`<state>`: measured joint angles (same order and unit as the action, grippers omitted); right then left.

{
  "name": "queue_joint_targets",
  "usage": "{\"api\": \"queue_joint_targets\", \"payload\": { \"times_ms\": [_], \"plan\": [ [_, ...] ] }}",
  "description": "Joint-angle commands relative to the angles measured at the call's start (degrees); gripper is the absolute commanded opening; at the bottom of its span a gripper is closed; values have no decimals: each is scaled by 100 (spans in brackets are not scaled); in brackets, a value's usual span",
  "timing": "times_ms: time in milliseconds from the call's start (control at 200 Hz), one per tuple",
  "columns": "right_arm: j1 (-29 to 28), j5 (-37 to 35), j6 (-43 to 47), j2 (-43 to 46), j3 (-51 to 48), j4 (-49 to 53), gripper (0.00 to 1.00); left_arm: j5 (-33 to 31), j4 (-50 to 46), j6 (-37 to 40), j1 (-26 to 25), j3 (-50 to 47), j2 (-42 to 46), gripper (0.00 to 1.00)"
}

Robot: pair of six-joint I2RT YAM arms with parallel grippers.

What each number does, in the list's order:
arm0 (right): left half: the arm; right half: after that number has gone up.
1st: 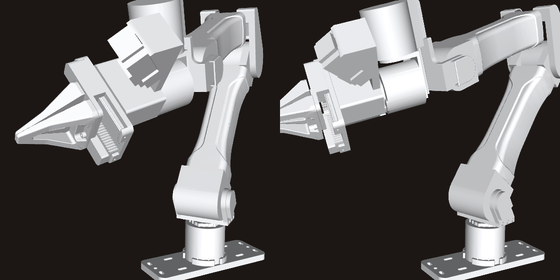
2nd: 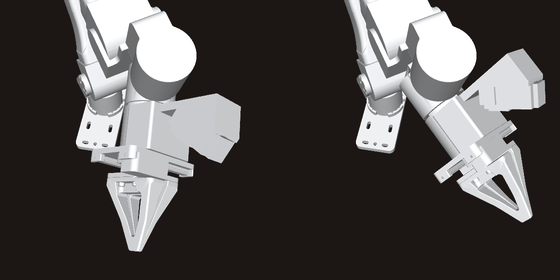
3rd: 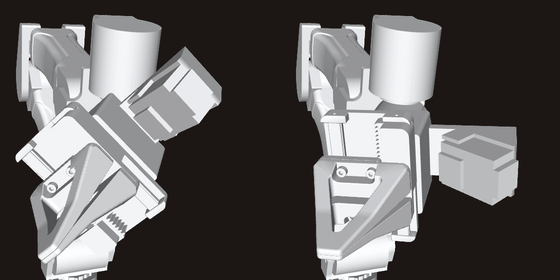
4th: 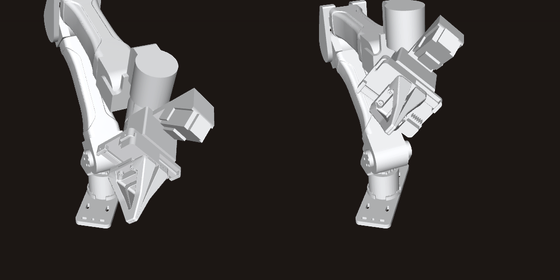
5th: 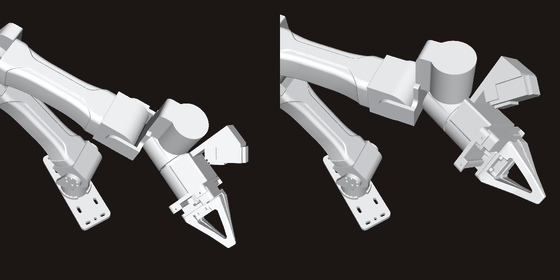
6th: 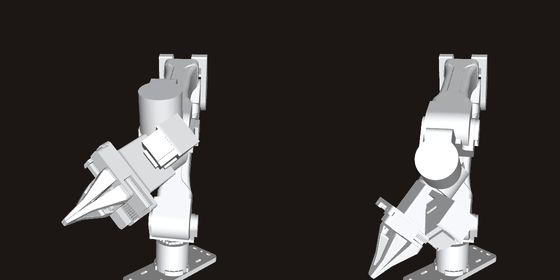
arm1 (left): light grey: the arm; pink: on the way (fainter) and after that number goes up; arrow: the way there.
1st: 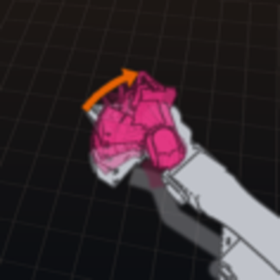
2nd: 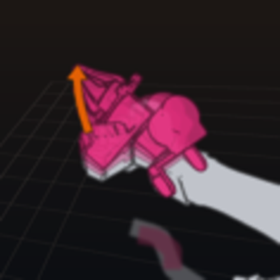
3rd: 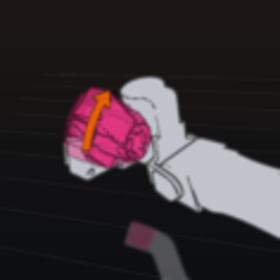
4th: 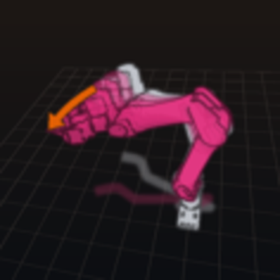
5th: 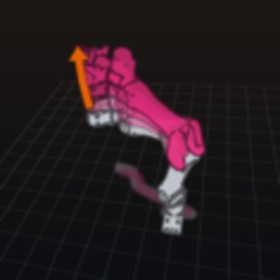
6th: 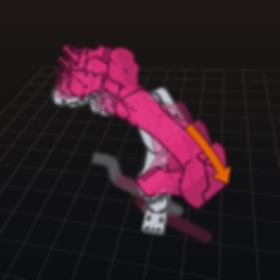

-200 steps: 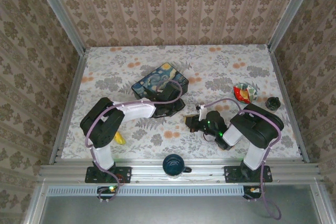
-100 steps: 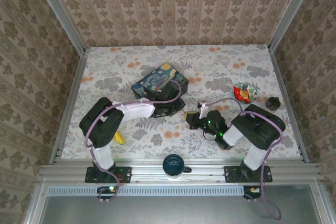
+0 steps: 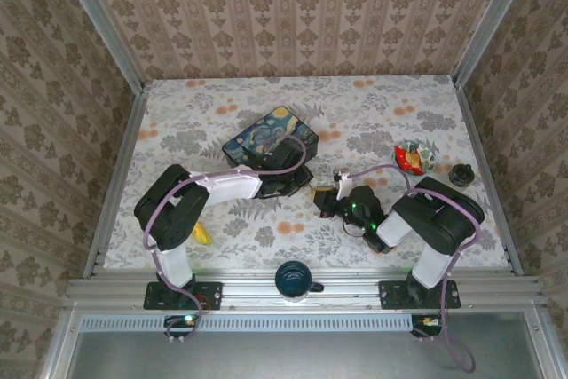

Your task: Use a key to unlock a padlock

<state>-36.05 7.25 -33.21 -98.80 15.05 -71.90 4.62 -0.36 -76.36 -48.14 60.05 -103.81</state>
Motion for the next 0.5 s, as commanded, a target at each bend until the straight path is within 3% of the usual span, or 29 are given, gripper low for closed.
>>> {"api": "queue_joint_targets", "payload": {
  "times_ms": [0, 495],
  "plan": [
    [-25, -52, 104, 92, 112, -202, 0, 96, 221, -205, 33, 9, 64, 0],
    [-33, 130, 47, -100, 282, -239, 0, 206, 343, -253, 33, 23, -30, 0]
  ]
}}
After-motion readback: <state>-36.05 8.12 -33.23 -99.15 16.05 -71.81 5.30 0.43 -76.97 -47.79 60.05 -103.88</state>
